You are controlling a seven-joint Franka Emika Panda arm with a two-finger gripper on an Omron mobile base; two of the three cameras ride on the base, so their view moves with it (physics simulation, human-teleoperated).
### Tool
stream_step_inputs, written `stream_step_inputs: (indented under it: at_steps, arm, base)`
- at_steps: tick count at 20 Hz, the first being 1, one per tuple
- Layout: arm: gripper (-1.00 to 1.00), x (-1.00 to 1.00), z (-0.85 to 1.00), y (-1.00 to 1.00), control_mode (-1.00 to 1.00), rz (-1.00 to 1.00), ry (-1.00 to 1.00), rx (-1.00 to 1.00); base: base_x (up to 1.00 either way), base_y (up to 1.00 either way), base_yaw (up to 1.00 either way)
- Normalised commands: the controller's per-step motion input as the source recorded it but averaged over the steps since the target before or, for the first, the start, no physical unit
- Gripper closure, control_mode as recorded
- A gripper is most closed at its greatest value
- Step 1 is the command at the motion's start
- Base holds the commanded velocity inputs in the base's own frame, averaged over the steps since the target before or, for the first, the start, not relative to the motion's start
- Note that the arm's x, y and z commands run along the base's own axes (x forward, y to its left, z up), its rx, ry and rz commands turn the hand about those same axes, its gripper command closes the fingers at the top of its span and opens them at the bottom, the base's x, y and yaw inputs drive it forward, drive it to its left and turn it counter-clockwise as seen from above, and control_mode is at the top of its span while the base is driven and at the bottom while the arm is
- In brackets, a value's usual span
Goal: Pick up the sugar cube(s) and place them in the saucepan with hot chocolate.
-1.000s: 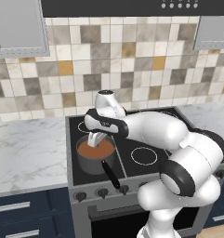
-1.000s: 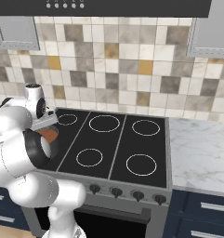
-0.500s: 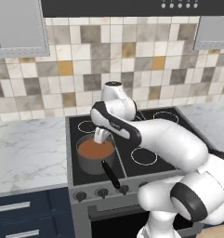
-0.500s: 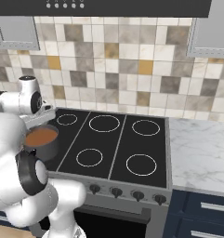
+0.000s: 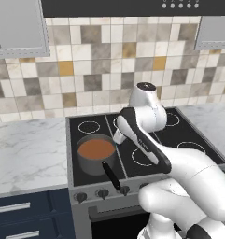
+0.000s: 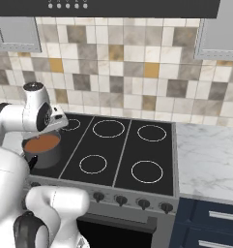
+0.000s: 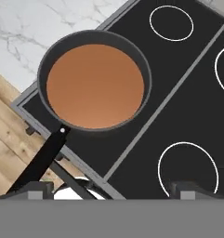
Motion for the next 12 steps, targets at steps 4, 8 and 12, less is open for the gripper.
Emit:
stream_step_inputs:
  at_steps: [4,8,12]
  arm:
    - [-1.0,0.0,0.48,-0.64,-1.0,-0.34,0.1,0.04]
    - [-1.0,-0.08,0.07,-0.51,-1.0,-0.34,0.04,0.05]
    - [-1.0,-0.39,0.0,-0.59,-1.0,-0.3,0.0,0.08]
  base:
    - [0.0,0.0,0.0]
    - [0.0,0.0,0.0]
    - [0.0,0.0,0.0]
